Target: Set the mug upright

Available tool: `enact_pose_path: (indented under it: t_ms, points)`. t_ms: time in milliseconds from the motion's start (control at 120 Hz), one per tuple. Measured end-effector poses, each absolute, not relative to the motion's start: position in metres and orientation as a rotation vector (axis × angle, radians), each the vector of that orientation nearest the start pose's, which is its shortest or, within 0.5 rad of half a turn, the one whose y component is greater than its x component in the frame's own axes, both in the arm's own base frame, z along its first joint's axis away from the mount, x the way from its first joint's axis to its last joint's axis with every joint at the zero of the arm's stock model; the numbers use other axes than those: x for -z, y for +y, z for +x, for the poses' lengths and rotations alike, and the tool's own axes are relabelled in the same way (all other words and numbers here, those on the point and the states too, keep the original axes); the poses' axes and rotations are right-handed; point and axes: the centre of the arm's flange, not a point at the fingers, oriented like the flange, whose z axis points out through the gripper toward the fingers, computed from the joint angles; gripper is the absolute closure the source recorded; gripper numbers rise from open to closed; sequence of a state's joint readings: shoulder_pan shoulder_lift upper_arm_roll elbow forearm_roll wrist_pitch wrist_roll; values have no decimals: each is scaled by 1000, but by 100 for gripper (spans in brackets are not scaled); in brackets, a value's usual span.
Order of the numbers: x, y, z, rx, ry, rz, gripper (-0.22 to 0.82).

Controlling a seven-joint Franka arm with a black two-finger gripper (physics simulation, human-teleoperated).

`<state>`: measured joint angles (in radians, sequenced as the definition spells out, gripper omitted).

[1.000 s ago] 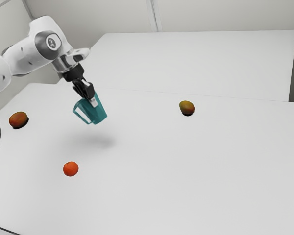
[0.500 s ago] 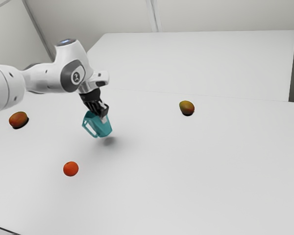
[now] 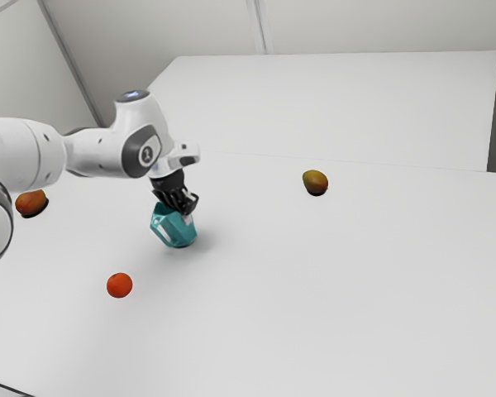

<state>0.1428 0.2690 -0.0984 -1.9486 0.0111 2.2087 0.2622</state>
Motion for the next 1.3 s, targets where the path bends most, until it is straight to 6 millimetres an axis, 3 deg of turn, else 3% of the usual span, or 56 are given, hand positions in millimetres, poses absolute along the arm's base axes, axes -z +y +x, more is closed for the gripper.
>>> enact_pose_path:
  t_ms: [50, 258, 442, 567, 750, 850, 1025, 1300]
  points:
    - [-342, 29, 607, -5, 338, -3143, 72]
    - [-347, 26, 607, 19, 312, -3148, 30]
    - [-387, 26, 604, 90, 298, -3136, 13]
    - [-432, 28, 598, 135, 280, -3132, 7]
    - [-528, 35, 606, 199, 256, -3124, 3]
    - [-563, 39, 599, 184, 245, -3121, 2]
    - [-583, 36, 583, 111, 243, -3130, 1]
    - [-586, 34, 573, 40, 241, -3142, 0]
